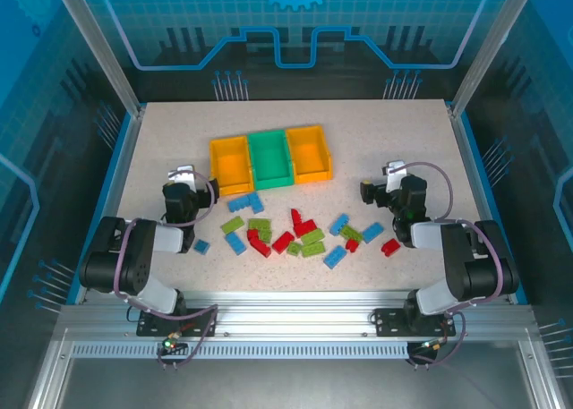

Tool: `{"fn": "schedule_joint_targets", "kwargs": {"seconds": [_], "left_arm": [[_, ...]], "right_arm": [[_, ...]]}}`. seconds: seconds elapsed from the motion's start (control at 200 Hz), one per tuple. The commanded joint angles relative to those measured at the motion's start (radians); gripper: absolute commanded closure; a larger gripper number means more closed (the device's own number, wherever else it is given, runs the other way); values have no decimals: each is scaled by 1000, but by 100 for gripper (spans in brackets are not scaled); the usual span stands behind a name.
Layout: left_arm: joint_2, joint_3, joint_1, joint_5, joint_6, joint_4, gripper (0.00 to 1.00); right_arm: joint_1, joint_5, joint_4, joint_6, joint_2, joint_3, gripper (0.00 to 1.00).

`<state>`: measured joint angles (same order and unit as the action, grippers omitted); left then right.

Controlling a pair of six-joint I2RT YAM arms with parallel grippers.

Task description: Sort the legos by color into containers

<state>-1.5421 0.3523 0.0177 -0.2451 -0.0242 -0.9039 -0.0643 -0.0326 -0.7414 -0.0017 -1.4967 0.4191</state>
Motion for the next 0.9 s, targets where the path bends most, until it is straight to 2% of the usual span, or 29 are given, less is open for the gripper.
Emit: {"fn": "schedule_joint_targets", "kwargs": {"seconds": [0.0, 0.83, 0.89], "left_arm": [[-5, 19, 7, 23, -5, -26, 1], [-4, 20, 7, 24, -5, -25, 1], [6, 20, 7, 20, -5, -18, 1]], "right_arm": [[12, 10, -3, -11, -8, 18, 0], [16, 14, -5, -10, -7, 18, 0], [12, 15, 87, -16, 15, 59, 0]]}}
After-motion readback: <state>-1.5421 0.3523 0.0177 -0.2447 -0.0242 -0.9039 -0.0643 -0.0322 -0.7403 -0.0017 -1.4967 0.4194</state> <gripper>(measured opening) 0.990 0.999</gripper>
